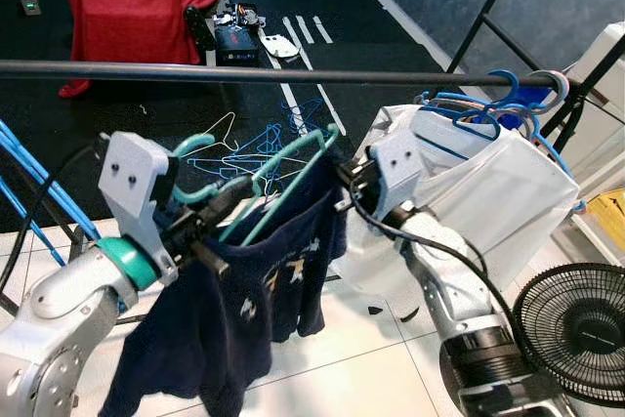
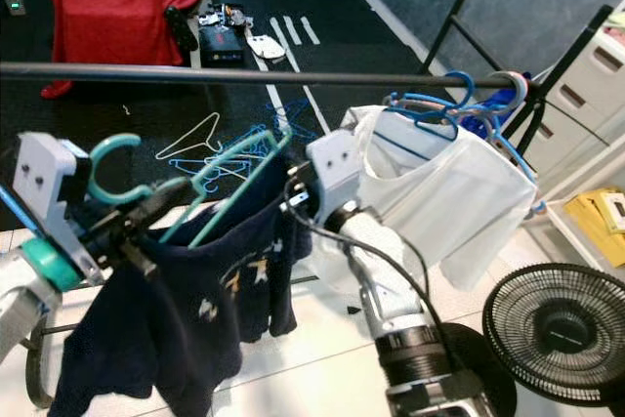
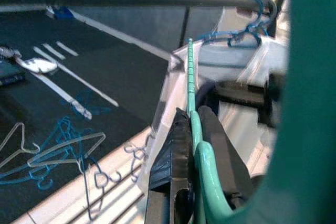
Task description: Hang hanger
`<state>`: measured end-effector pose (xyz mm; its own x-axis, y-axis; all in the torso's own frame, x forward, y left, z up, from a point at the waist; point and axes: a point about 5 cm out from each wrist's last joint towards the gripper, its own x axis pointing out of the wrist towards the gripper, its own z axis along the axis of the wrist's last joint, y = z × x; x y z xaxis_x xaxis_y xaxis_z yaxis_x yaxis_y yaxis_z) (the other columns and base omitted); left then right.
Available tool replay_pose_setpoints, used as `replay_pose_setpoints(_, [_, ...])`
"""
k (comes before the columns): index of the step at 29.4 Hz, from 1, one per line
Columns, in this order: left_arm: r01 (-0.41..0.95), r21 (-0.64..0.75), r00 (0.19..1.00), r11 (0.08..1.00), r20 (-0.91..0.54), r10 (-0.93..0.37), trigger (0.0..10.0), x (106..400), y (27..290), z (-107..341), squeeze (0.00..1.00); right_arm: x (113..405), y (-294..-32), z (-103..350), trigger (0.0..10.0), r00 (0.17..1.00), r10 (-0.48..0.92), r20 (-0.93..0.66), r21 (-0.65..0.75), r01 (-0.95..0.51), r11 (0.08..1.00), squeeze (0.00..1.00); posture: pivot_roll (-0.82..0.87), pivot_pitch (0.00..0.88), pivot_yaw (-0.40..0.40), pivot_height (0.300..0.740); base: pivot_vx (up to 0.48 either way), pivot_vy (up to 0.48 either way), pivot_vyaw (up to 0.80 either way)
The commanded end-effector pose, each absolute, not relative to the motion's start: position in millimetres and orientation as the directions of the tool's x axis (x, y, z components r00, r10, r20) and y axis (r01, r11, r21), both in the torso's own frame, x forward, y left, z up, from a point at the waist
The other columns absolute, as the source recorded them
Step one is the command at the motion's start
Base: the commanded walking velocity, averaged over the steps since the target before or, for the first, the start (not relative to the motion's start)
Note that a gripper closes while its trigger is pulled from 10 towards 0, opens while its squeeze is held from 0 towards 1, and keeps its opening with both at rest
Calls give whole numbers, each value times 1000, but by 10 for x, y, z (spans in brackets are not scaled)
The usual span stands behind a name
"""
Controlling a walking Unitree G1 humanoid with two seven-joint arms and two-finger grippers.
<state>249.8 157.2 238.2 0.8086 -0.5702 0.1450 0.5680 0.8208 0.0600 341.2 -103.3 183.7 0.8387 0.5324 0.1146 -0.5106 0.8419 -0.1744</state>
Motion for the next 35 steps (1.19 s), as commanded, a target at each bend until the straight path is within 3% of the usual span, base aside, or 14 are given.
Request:
replay_pose_setpoints(1, [573,71,801,817,164,-576,10000,2507,1529,2423,0,3360,-1033,1798,0,839,532,115,-161,-513,843,0,87,57,-62,740,0,0,0])
replay_pose_setpoints(10, [644,-14,742,765,254,-621,10000,2530,1434,2551,0,3240,-987,1672,0,811,575,102,-133,-562,816,0,64,39,-15,740,0,0,0])
replay_pose_setpoints(11, [650,-80,734,756,322,-598,10000,2584,1330,2630,0,3164,-855,1691,0,745,658,115,-123,-646,753,0,63,27,-8,740,0,0,0])
replay_pose_setpoints(14, [653,-127,731,747,364,-577,10000,2625,1254,2685,0,3110,-761,1708,0,692,711,127,-116,-701,703,0,63,26,-8,740,0,0,0])
replay_pose_setpoints(15, [641,-200,742,741,407,-533,10000,2698,1145,2730,0,3027,-607,1783,0,608,778,159,-103,-773,626,0,52,20,-11,740,0,0,0])
replay_pose_setpoints(16, [641,-200,742,741,407,-533,10000,2698,1145,2730,0,3027,-607,1783,0,608,778,159,-103,-773,626,0,52,20,-11,740,0,0,0])
replay_pose_setpoints(17, [614,-301,769,730,437,-466,10000,2788,1045,2749,0,2930,-438,1910,0,510,834,209,-80,-842,534,0,42,16,-15,740,0,0,0])
replay_pose_setpoints(18, [614,-301,769,730,437,-466,10000,2788,1045,2749,0,2930,-438,1910,0,510,834,209,-80,-842,534,0,42,16,-15,740,0,0,0])
replay_pose_setpoints(20, [545,-456,827,704,433,-359,10000,2929,928,2730,0,2780,-207,2152,0,358,883,305,-37,-922,387,0,34,12,-18,740,0,0,0])
replay_pose_setpoints(21, [545,-456,827,704,433,-359,10000,2929,928,2730,0,2780,-207,2152,0,358,883,305,-37,-922,387,0,34,12,-18,740,0,0,0])
replay_pose_setpoints(23, [491,-517,859,701,418,-295,10000,3014,909,2735,0,2676,-67,2285,0,253,899,358,-1,-962,272,0,39,9,-23,740,0,0,0])
replay_pose_setpoints(27, [460,-481,865,746,433,-254,10000,3069,947,2822,0,2584,-28,2210,0,181,932,314,-20,-980,197,0,45,7,-23,740,0,0,0])
replay_pose_setpoints(32, [461,-403,848,790,462,-259,10000,3063,972,2911,0,2586,-133,1964,0,213,960,180,-79,-970,230,0,41,12,-20,740,0,0,0])
replay_pose_setpoints(35, [489,-308,815,816,495,-302,10000,2997,976,2999,0,2620,-442,1668,0,306,952,2,-147,-942,303,0,34,22,-11,740,0,0,0])
